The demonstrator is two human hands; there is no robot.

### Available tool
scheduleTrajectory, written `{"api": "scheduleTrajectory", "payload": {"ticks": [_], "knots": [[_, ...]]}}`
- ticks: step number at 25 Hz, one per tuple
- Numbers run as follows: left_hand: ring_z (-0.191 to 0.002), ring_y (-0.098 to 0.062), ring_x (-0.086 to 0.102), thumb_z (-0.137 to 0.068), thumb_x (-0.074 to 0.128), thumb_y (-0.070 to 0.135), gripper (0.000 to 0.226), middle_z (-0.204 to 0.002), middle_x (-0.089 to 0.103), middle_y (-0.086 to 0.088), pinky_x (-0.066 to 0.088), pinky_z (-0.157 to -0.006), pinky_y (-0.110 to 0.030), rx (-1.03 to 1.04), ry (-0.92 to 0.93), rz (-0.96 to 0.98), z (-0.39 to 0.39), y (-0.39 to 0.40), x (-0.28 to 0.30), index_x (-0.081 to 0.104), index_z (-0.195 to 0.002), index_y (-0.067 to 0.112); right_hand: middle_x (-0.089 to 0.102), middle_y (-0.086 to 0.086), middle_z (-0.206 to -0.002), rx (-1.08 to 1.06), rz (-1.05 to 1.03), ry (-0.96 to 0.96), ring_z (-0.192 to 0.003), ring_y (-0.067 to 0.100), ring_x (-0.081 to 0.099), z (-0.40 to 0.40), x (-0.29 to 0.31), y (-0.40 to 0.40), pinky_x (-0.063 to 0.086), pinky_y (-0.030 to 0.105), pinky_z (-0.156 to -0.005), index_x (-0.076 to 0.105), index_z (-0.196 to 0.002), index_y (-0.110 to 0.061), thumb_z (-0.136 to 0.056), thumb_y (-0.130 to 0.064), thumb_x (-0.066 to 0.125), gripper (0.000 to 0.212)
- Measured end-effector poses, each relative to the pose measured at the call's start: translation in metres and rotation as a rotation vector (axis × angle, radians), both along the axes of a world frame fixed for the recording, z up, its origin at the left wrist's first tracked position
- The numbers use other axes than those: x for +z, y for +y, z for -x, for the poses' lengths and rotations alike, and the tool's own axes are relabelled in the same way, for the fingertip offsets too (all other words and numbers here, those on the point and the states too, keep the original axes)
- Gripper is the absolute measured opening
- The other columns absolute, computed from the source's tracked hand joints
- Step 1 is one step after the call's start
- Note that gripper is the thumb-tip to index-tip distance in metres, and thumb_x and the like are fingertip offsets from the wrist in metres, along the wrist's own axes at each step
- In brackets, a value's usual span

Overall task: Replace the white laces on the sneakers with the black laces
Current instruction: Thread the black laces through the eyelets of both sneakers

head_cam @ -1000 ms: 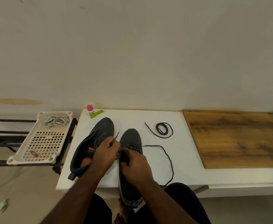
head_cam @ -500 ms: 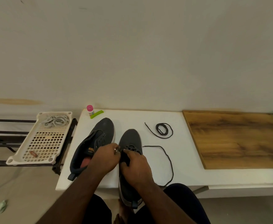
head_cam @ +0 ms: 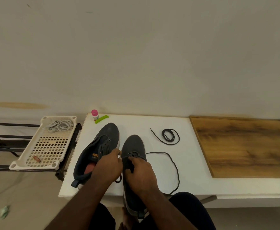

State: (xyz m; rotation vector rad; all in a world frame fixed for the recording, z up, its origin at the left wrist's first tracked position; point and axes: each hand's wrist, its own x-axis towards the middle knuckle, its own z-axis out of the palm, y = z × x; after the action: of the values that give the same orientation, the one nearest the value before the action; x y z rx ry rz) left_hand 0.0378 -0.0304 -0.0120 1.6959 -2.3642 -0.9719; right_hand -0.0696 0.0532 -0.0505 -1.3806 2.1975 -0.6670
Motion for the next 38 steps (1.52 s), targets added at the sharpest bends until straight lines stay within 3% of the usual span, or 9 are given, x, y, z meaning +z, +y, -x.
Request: {"api": "scheduleTrajectory", "payload": {"ticks": [4, 8, 14, 16, 22, 26, 30, 35, 38], "knots": [[-0.111, -0.021, 0.057, -0.099, 0.048, 0.020, 0.045, -0.129, 0.059, -0.008, 0.046, -0.093, -0.032, -0.013, 0.017, 0.017, 0.004, 0.006, -0.008, 0.041, -0.143, 0.015, 0.063, -0.013, -0.112, -0.094, 0.194, -0.132, -0.102, 0.001, 0.057, 0.019, 0.015, 0.007, 0.043, 0.013, -0.090, 0.067, -0.116, -0.028, -0.096, -0.030, 0.057, 0.023], [-0.130, -0.020, 0.045, -0.096, 0.052, 0.021, 0.044, -0.141, 0.049, -0.003, 0.034, -0.111, -0.034, -0.004, 0.082, 0.109, 0.007, 0.011, -0.014, 0.049, -0.140, 0.017, 0.073, -0.004, -0.111, -0.292, 0.106, -0.032, -0.103, 0.012, 0.065, 0.096, 0.006, 0.003, 0.048, 0.023, -0.091, 0.072, -0.114, -0.019, -0.095, -0.018, 0.058, 0.024], [-0.096, -0.011, 0.059, -0.079, 0.059, 0.062, 0.049, -0.108, 0.060, 0.006, 0.052, -0.088, -0.032, 0.085, 0.174, -0.032, 0.021, 0.034, -0.025, 0.059, -0.114, 0.028, 0.063, -0.003, -0.133, 0.045, -0.140, 0.293, -0.126, 0.023, 0.052, 0.129, -0.030, -0.023, 0.044, 0.034, -0.104, 0.061, -0.135, -0.025, -0.100, -0.022, 0.052, 0.037], [-0.098, -0.012, 0.058, -0.081, 0.060, 0.060, 0.049, -0.110, 0.058, 0.005, 0.049, -0.088, -0.030, 0.088, 0.152, -0.024, 0.022, 0.034, -0.029, 0.058, -0.117, 0.027, 0.062, -0.002, -0.129, 0.117, -0.191, 0.376, -0.120, 0.027, 0.052, 0.129, -0.037, -0.028, 0.048, 0.037, -0.096, 0.060, -0.136, -0.027, -0.101, -0.026, 0.048, 0.036], [-0.079, -0.009, 0.056, -0.087, 0.044, 0.047, 0.024, -0.081, 0.057, 0.009, 0.051, -0.079, -0.034, -0.026, 0.136, 0.064, 0.021, 0.029, -0.032, 0.056, -0.078, 0.028, 0.058, 0.000, -0.106, 0.184, -0.217, 0.514, -0.100, 0.023, 0.054, 0.131, -0.047, -0.029, 0.047, 0.033, -0.073, 0.063, -0.107, -0.017, -0.093, -0.009, 0.045, 0.024], [-0.082, -0.009, 0.054, -0.095, 0.046, 0.035, 0.020, -0.085, 0.056, 0.008, 0.047, -0.081, -0.030, -0.045, 0.143, 0.138, 0.022, 0.028, -0.037, 0.059, -0.086, 0.023, 0.066, 0.005, -0.097, 0.075, -0.071, 0.468, -0.089, 0.025, 0.062, 0.147, -0.013, -0.033, 0.051, 0.035, -0.071, 0.059, -0.109, -0.017, -0.094, -0.008, 0.044, 0.022], [-0.079, -0.005, 0.056, -0.094, 0.054, 0.039, 0.017, -0.083, 0.059, 0.011, 0.047, -0.078, -0.025, -0.053, 0.192, 0.101, 0.022, 0.027, -0.038, 0.064, -0.088, 0.027, 0.073, 0.001, -0.110, 0.006, 0.143, 0.439, -0.101, 0.022, 0.067, 0.167, 0.044, -0.042, 0.054, 0.039, -0.088, 0.072, -0.118, -0.020, -0.096, -0.018, 0.056, 0.027], [-0.080, -0.003, 0.063, -0.093, 0.058, 0.030, 0.015, -0.087, 0.069, 0.010, 0.048, -0.075, -0.021, 0.078, 0.290, 0.017, 0.016, 0.024, -0.036, 0.072, -0.095, 0.025, 0.066, -0.017, -0.084, -0.045, 0.178, 0.001, -0.079, -0.001, 0.061, 0.102, 0.069, -0.020, 0.045, 0.015, -0.077, 0.076, -0.098, -0.019, -0.092, -0.023, 0.067, 0.011], [-0.082, -0.007, 0.066, -0.091, 0.063, 0.025, 0.012, -0.082, 0.071, 0.009, 0.053, -0.075, -0.024, 0.212, 0.408, -0.148, 0.013, 0.019, -0.036, 0.074, -0.090, 0.026, 0.072, -0.010, -0.087, -0.096, 0.106, -0.201, -0.079, 0.001, 0.064, 0.052, 0.033, -0.005, 0.050, 0.017, -0.076, 0.075, -0.094, -0.021, -0.090, -0.019, 0.067, 0.009]]}}
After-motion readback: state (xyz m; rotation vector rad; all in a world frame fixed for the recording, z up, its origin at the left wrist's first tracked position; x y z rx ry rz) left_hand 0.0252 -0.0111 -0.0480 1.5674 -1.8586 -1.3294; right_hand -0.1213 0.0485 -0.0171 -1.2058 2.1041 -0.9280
